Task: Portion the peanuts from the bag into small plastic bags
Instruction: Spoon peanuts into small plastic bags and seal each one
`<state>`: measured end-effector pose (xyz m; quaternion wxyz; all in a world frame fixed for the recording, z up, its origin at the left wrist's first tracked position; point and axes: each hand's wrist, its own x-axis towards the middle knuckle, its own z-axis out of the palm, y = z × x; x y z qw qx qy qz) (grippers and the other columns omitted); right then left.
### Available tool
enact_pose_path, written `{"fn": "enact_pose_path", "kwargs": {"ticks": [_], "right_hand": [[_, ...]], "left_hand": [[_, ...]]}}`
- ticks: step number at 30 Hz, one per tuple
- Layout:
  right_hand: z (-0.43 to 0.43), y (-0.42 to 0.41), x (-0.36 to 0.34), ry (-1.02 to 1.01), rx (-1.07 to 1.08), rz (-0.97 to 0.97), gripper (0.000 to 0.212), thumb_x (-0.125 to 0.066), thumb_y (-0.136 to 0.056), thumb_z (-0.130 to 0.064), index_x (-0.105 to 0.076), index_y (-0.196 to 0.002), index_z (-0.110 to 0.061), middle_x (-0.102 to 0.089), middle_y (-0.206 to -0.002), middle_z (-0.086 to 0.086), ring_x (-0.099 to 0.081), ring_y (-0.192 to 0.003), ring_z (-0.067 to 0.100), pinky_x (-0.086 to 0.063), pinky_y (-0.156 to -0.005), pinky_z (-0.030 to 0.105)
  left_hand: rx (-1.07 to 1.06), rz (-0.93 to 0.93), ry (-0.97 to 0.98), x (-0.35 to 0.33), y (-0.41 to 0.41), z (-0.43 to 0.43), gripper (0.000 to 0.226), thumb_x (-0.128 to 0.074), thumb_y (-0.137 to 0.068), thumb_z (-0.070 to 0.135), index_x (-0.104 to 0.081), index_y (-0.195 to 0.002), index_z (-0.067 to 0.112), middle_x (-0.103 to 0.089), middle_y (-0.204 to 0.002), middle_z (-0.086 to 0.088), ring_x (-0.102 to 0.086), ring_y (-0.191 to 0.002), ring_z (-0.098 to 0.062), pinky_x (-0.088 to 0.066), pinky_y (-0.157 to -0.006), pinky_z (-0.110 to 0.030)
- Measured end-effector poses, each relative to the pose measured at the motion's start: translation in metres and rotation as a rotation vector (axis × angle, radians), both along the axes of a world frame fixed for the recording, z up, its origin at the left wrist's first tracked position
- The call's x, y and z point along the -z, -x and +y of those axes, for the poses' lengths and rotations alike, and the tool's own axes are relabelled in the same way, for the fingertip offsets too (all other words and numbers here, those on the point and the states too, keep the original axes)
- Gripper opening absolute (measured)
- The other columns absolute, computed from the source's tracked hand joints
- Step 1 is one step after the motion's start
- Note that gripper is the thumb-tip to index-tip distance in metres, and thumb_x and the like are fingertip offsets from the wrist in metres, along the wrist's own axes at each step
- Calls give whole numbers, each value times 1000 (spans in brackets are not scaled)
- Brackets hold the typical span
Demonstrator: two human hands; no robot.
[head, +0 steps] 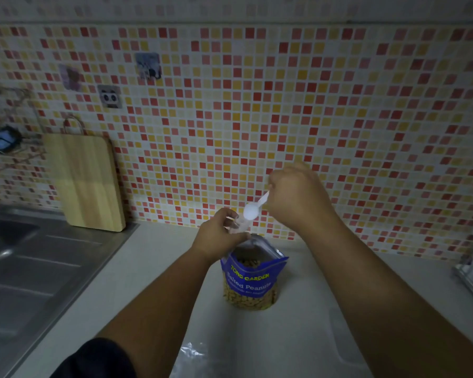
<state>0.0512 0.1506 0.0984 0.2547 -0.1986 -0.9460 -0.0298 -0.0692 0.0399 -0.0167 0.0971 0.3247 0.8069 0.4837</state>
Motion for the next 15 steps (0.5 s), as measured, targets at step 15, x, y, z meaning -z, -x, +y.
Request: {"fn": "enact_pose_path", "kwargs": {"ticks": [15], "right_hand": [[6, 21, 98, 101, 35, -587, 41, -65, -81, -33, -60, -115, -12, -57, -118, 11, -46, -118, 28, -41, -98, 35]], "left_hand": [[-55, -63, -1, 6, 6, -14, 39, -78, -72, 25, -52, -101, 25, -66, -99, 1, -66, -88, -22, -57, -73, -37]]}}
